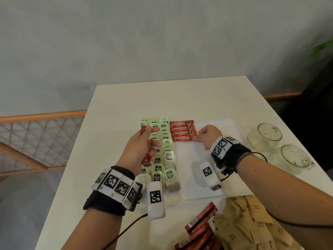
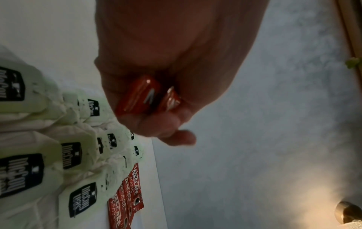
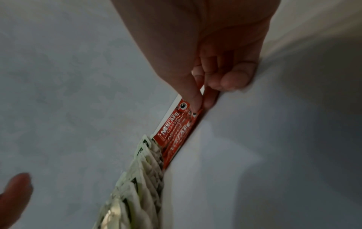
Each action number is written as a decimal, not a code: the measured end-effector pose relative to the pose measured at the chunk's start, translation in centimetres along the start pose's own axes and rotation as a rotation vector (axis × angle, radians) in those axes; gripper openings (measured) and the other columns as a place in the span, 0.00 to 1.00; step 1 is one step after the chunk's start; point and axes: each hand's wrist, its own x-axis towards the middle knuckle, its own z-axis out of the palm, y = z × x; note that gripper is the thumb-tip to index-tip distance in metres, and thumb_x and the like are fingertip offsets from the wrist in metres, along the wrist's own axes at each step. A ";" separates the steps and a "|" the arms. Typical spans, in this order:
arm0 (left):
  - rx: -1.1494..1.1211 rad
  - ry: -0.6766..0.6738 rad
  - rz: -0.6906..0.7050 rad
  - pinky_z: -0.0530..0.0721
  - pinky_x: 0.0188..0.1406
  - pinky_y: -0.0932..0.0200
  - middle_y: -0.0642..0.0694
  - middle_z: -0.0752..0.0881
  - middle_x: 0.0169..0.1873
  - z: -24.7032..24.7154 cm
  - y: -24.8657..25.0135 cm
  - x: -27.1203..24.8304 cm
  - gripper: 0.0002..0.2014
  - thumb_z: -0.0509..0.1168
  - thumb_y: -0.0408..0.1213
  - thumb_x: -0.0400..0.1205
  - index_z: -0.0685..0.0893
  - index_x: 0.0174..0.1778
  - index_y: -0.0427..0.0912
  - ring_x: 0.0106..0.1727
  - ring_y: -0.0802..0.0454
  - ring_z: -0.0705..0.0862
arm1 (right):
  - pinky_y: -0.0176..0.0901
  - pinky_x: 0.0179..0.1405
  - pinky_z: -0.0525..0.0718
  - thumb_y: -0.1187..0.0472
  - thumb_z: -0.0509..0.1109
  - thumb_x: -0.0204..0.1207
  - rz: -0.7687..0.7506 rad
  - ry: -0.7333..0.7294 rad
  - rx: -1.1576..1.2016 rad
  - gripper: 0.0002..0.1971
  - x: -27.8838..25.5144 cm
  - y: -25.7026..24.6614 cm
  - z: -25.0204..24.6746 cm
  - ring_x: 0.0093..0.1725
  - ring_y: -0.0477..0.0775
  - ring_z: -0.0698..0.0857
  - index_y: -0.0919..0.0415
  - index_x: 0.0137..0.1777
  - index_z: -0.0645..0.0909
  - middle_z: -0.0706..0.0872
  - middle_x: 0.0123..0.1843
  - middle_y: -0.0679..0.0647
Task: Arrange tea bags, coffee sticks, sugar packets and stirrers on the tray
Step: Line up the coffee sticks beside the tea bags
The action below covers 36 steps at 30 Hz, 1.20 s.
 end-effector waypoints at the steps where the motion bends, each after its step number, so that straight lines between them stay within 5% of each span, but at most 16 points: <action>1: 0.016 -0.011 -0.026 0.64 0.24 0.60 0.51 0.80 0.23 0.0 -0.1 0.1 0.16 0.57 0.50 0.88 0.83 0.58 0.43 0.19 0.56 0.68 | 0.43 0.38 0.80 0.57 0.77 0.72 -0.003 0.003 -0.001 0.15 0.2 0.0 0.1 0.38 0.53 0.79 0.50 0.38 0.71 0.78 0.39 0.49; 4: 0.032 -0.053 -0.093 0.61 0.15 0.65 0.53 0.72 0.21 0.1 -0.3 0.2 0.11 0.62 0.46 0.86 0.81 0.50 0.40 0.19 0.57 0.64 | 0.41 0.34 0.78 0.57 0.77 0.72 -0.005 0.007 -0.005 0.14 0.5 0.0 0.3 0.35 0.50 0.77 0.50 0.39 0.72 0.78 0.39 0.48; 9: 0.053 -0.077 -0.125 0.62 0.28 0.58 0.46 0.79 0.29 0.4 -0.9 -0.4 0.07 0.63 0.40 0.82 0.82 0.48 0.41 0.23 0.52 0.71 | 0.48 0.44 0.82 0.55 0.77 0.73 -0.021 -0.010 -0.022 0.13 0.5 -0.4 0.2 0.34 0.50 0.78 0.51 0.37 0.73 0.83 0.40 0.50; 12: -0.097 -0.110 -0.127 0.79 0.24 0.57 0.41 0.88 0.35 1.3 -1.0 -1.4 0.10 0.57 0.29 0.86 0.82 0.56 0.32 0.27 0.49 0.82 | 0.48 0.41 0.81 0.55 0.76 0.73 -0.027 0.017 0.043 0.12 -0.1 -0.2 -0.1 0.32 0.51 0.78 0.52 0.37 0.74 0.87 0.46 0.56; 15: -0.126 -0.204 -0.071 0.91 0.36 0.53 0.35 0.91 0.45 2.0 -1.1 -2.8 0.11 0.57 0.33 0.89 0.82 0.59 0.31 0.37 0.42 0.90 | 0.47 0.35 0.82 0.57 0.73 0.76 0.022 -0.006 0.153 0.08 -1.1 0.4 -0.8 0.29 0.53 0.79 0.59 0.42 0.78 0.86 0.42 0.59; 17: -0.019 -0.227 -0.021 0.90 0.31 0.55 0.38 0.92 0.44 2.3 -1.2 -3.5 0.12 0.59 0.37 0.89 0.84 0.57 0.34 0.33 0.46 0.89 | 0.44 0.32 0.82 0.56 0.72 0.78 0.007 -0.043 0.230 0.10 -2.4 0.7 -1.5 0.30 0.52 0.79 0.64 0.50 0.80 0.85 0.41 0.58; 20: 0.138 -0.195 0.046 0.74 0.16 0.64 0.46 0.89 0.36 2.6 -1.5 -4.0 0.12 0.63 0.42 0.87 0.87 0.55 0.37 0.20 0.56 0.75 | 0.41 0.31 0.81 0.55 0.69 0.80 -0.085 -0.083 0.370 0.13 -4.7 0.7 -2.4 0.30 0.50 0.78 0.66 0.52 0.82 0.86 0.43 0.55; 23: 0.248 -0.175 0.073 0.64 0.15 0.66 0.50 0.86 0.32 3.1 -1.7 -4.6 0.13 0.65 0.46 0.85 0.88 0.52 0.41 0.19 0.58 0.66 | 0.40 0.30 0.78 0.49 0.67 0.81 -0.118 -0.152 0.530 0.17 -7.4 0.0 -3.4 0.28 0.49 0.77 0.64 0.51 0.86 0.86 0.39 0.53; 26: 0.386 -0.162 0.127 0.64 0.16 0.67 0.51 0.86 0.31 3.7 -1.6 -5.3 0.12 0.66 0.48 0.84 0.88 0.48 0.44 0.19 0.59 0.67 | 0.40 0.29 0.78 0.46 0.68 0.79 -0.168 -0.228 0.609 0.19 -10.0 -0.8 -4.0 0.26 0.49 0.77 0.63 0.50 0.88 0.85 0.35 0.52; 32: 0.433 -0.137 0.221 0.67 0.17 0.68 0.53 0.86 0.30 4.4 -1.3 -6.5 0.04 0.71 0.46 0.81 0.87 0.46 0.51 0.19 0.62 0.70 | 0.38 0.29 0.77 0.60 0.70 0.80 -0.251 -0.236 0.629 0.07 -13.8 -0.5 -3.8 0.26 0.49 0.75 0.63 0.45 0.86 0.85 0.33 0.52; 36: 0.472 -0.109 0.237 0.68 0.19 0.67 0.57 0.81 0.24 4.2 -1.6 -7.1 0.09 0.74 0.48 0.78 0.89 0.41 0.47 0.19 0.62 0.70 | 0.38 0.30 0.78 0.62 0.68 0.81 -0.248 -0.206 0.631 0.07 -15.1 0.3 -3.9 0.27 0.48 0.75 0.63 0.44 0.85 0.86 0.34 0.53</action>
